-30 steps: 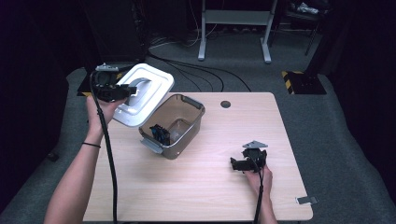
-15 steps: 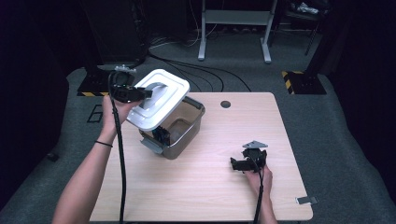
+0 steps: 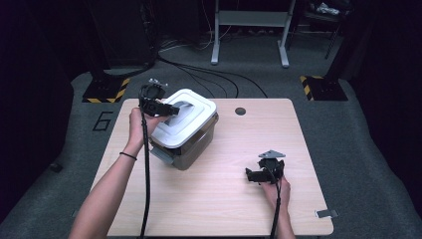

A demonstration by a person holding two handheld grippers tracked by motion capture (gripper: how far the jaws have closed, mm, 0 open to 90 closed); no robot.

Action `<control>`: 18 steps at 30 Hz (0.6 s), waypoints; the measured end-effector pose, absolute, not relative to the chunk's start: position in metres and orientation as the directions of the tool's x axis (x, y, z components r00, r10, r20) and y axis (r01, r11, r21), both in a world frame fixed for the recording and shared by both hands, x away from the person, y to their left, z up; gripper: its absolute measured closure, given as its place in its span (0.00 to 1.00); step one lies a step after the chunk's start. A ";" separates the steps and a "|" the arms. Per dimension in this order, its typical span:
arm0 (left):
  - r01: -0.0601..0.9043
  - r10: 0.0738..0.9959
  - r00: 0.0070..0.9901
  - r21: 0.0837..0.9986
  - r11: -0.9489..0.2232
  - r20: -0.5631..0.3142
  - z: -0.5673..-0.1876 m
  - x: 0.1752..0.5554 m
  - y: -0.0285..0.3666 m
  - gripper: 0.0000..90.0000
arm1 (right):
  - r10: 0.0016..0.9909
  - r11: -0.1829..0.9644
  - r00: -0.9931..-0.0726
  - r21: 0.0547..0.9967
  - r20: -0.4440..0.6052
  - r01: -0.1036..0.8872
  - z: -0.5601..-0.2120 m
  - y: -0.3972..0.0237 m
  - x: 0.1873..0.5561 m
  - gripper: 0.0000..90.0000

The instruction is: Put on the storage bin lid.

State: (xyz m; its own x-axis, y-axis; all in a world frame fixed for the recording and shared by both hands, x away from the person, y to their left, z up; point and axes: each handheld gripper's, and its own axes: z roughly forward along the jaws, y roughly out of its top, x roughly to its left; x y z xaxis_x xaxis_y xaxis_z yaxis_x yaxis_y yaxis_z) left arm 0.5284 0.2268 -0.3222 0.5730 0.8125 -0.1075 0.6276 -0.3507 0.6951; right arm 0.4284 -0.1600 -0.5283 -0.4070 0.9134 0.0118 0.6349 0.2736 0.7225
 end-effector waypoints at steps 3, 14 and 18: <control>0.643 0.815 0.569 0.678 -0.355 -0.112 -0.330 0.531 0.221 0.74 | 0.910 0.281 -0.414 0.725 0.006 0.629 -0.529 -0.161 0.429 0.04; 0.653 0.813 0.570 0.664 -0.364 -0.115 -0.343 0.532 0.213 0.74 | 0.909 0.283 -0.417 0.725 0.007 0.629 -0.529 -0.161 0.429 0.04; 0.652 0.816 0.569 0.664 -0.366 -0.108 -0.344 0.532 0.212 0.74 | 0.909 0.283 -0.417 0.725 0.006 0.628 -0.529 -0.161 0.429 0.04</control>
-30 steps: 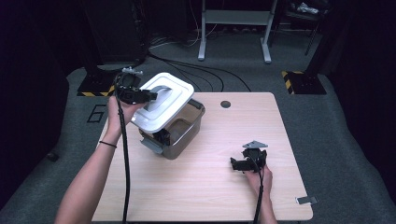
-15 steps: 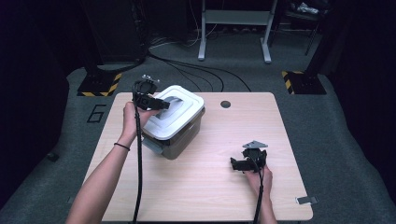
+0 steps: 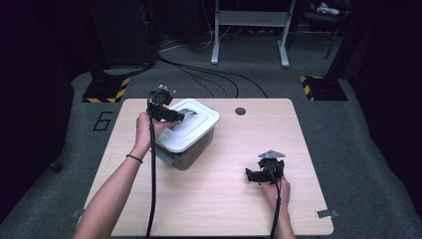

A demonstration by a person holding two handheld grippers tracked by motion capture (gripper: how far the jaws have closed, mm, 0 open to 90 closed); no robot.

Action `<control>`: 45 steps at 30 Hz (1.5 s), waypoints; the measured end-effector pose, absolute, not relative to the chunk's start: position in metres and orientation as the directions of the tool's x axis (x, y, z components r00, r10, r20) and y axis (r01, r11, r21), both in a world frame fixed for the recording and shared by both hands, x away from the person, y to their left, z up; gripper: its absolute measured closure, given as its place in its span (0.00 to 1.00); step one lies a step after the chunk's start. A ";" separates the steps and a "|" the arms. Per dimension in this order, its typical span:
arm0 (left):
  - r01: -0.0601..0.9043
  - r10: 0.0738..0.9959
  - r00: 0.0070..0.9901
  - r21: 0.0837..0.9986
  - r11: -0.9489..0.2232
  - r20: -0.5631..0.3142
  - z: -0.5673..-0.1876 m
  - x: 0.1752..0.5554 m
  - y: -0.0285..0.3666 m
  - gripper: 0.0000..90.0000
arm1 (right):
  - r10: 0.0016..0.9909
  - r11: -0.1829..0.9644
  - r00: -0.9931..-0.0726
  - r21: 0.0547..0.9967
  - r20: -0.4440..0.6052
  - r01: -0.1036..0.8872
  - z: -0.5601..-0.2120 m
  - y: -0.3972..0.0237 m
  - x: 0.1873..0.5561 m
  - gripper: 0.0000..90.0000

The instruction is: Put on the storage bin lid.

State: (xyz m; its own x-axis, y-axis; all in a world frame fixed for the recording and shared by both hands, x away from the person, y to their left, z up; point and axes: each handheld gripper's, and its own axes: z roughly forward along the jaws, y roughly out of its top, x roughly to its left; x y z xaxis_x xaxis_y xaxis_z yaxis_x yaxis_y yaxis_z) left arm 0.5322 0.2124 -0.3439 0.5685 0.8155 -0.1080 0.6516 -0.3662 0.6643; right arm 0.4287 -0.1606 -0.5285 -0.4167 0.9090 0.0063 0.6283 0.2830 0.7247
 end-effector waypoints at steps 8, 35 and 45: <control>0.653 0.816 0.567 0.663 -0.366 -0.108 -0.350 0.535 0.211 0.67 | 0.911 0.279 -0.412 0.724 0.008 0.631 -0.528 -0.160 0.429 0.04; 0.583 0.822 0.564 0.744 -0.328 -0.079 -0.334 0.499 0.254 0.11 | 0.909 0.285 -0.417 0.722 0.005 0.630 -0.528 -0.160 0.429 0.04; 0.551 0.838 0.542 0.779 -0.300 -0.061 -0.343 0.475 0.288 0.07 | 0.906 0.293 -0.423 0.721 0.000 0.628 -0.529 -0.161 0.429 0.04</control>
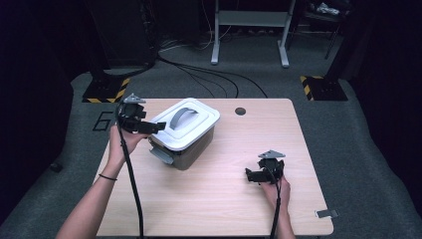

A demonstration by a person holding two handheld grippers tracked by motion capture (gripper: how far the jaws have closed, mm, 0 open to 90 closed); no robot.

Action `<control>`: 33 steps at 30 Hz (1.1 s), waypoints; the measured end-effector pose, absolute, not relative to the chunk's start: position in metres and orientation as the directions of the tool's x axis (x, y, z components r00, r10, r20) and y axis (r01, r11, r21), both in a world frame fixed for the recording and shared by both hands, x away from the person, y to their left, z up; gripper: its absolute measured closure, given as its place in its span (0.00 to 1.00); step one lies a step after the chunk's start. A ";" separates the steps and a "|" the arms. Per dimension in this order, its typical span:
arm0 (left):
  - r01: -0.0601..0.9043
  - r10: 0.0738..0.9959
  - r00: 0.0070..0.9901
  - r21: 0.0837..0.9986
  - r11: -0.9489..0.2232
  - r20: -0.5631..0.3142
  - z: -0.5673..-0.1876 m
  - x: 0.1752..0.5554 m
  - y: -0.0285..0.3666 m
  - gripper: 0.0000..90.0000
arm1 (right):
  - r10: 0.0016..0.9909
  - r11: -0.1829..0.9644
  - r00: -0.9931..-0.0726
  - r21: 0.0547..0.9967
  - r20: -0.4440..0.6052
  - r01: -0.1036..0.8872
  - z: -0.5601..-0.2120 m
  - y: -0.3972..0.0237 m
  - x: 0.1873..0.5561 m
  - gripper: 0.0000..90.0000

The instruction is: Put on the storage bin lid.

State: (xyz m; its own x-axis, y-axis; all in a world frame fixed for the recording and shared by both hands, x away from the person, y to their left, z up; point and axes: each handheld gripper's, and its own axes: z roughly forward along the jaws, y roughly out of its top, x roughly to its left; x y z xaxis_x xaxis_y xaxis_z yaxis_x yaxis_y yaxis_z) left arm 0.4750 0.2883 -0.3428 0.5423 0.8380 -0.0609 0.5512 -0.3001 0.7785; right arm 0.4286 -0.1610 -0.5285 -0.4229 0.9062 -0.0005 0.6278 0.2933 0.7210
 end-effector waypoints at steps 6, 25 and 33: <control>0.544 0.855 0.517 0.789 -0.285 -0.048 -0.358 0.461 0.308 0.05 | 0.907 0.292 -0.420 0.722 -0.001 0.627 -0.529 -0.161 0.429 0.04; 0.654 0.875 0.472 0.708 -0.265 -0.108 -0.464 0.436 0.343 0.00 | 0.907 0.292 -0.420 0.722 -0.003 0.627 -0.529 -0.161 0.429 0.04; 0.670 0.866 0.483 0.691 -0.271 -0.129 -0.516 0.431 0.339 0.00 | 0.907 0.293 -0.420 0.722 -0.003 0.627 -0.529 -0.161 0.429 0.04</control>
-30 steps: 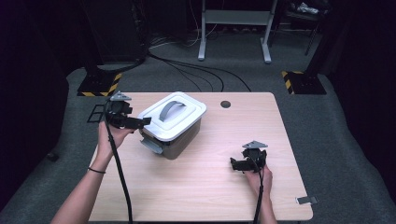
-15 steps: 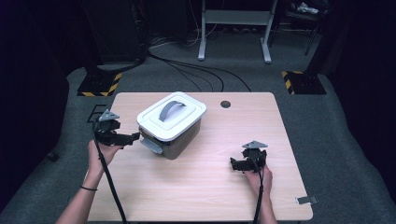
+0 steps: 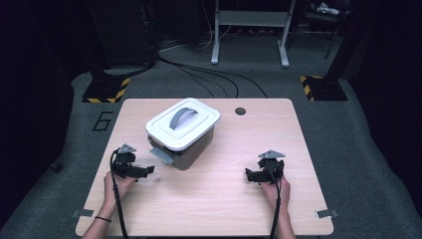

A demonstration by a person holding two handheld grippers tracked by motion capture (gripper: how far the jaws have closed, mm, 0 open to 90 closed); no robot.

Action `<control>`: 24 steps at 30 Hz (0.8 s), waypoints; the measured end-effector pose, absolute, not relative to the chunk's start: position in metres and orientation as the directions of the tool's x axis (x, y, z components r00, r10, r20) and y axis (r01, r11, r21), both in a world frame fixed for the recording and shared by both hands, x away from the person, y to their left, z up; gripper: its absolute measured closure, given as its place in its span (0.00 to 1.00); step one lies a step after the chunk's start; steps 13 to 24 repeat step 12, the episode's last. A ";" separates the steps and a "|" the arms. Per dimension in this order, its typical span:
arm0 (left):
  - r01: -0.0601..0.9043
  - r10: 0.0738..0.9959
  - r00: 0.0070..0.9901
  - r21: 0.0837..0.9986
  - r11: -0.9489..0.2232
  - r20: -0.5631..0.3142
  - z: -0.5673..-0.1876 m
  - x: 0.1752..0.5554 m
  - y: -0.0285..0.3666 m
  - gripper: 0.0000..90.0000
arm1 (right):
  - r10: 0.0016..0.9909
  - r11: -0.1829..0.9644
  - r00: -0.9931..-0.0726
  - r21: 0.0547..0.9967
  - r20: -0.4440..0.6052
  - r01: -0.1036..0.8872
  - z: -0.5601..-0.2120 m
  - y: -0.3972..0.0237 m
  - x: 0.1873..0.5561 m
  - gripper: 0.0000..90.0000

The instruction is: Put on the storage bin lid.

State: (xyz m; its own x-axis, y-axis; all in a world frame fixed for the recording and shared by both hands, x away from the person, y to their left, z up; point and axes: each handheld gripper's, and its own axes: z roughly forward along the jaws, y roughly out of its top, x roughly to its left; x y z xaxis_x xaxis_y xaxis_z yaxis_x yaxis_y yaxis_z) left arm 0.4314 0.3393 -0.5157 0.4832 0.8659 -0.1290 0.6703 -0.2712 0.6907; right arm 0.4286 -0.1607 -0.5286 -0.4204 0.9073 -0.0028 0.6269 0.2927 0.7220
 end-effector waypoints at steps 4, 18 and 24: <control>0.629 0.878 0.473 0.726 -0.278 -0.074 -0.529 0.426 0.340 0.00 | 0.908 0.291 -0.419 0.722 -0.002 0.628 -0.529 -0.160 0.428 0.04; 0.607 0.870 0.493 0.719 -0.338 -0.006 -0.531 0.419 0.336 0.00 | 0.913 0.280 -0.408 0.723 0.003 0.632 -0.529 -0.159 0.428 0.03; 0.607 0.870 0.493 0.719 -0.338 -0.006 -0.531 0.419 0.336 0.00 | 0.913 0.280 -0.408 0.723 0.003 0.632 -0.529 -0.159 0.428 0.03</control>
